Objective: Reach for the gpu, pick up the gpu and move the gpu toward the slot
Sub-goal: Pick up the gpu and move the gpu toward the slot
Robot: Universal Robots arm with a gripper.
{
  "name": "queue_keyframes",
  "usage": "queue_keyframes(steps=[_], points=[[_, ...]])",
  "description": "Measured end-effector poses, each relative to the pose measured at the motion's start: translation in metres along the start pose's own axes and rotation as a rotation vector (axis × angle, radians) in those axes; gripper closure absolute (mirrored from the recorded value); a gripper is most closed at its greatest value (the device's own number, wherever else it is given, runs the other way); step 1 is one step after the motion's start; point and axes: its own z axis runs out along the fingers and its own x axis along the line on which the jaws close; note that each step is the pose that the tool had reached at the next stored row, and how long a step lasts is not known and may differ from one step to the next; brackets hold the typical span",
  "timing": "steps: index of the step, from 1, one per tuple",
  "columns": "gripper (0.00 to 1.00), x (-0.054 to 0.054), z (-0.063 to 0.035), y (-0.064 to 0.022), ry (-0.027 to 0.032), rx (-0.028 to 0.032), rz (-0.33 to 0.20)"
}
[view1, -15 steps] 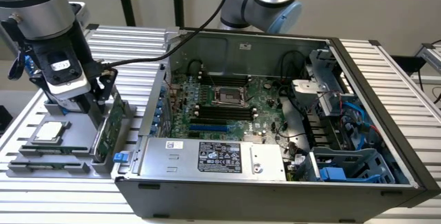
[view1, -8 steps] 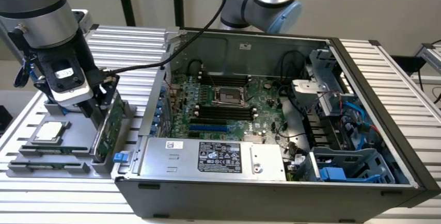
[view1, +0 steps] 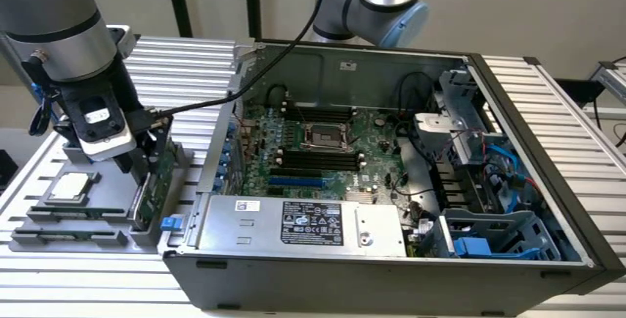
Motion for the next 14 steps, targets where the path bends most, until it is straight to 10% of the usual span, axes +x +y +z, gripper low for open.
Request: queue_keyframes(steps=[14], points=[[0.55,0.001,0.0234,-0.0004,-0.0081,0.0018,0.008]])
